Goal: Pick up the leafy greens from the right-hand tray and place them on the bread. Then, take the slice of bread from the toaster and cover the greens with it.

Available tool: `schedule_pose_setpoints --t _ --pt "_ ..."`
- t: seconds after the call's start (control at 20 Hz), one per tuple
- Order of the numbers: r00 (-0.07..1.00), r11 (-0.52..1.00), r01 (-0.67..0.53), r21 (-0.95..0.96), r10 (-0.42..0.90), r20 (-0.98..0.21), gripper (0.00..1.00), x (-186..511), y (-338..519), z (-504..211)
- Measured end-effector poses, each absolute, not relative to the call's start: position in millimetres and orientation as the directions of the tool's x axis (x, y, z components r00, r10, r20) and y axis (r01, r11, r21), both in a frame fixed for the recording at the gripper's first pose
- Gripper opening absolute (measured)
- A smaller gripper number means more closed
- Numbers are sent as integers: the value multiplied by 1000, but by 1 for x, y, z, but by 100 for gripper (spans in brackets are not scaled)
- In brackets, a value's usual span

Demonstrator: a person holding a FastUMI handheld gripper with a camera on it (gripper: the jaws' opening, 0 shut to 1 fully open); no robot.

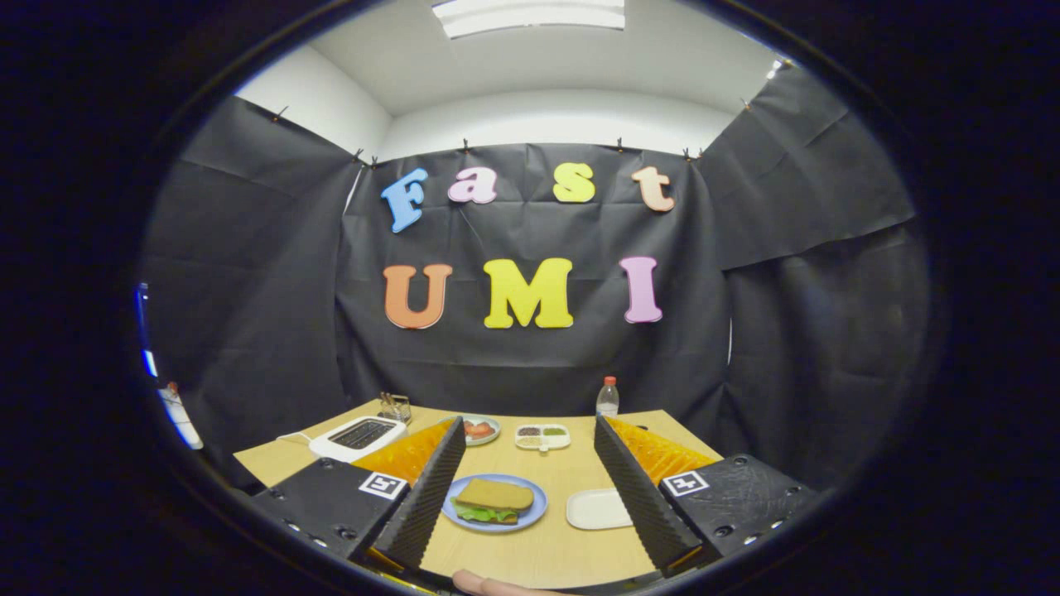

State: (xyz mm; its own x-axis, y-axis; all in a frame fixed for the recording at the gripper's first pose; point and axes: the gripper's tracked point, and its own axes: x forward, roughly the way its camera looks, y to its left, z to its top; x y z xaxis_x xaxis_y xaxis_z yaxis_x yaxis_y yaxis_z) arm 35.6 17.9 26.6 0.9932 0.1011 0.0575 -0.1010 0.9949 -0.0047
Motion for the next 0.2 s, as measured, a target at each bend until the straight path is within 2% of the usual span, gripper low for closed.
schedule_pose_setpoints --t 0.2 --pt "992 994 -112 -12 112 63 96 32 19 28"
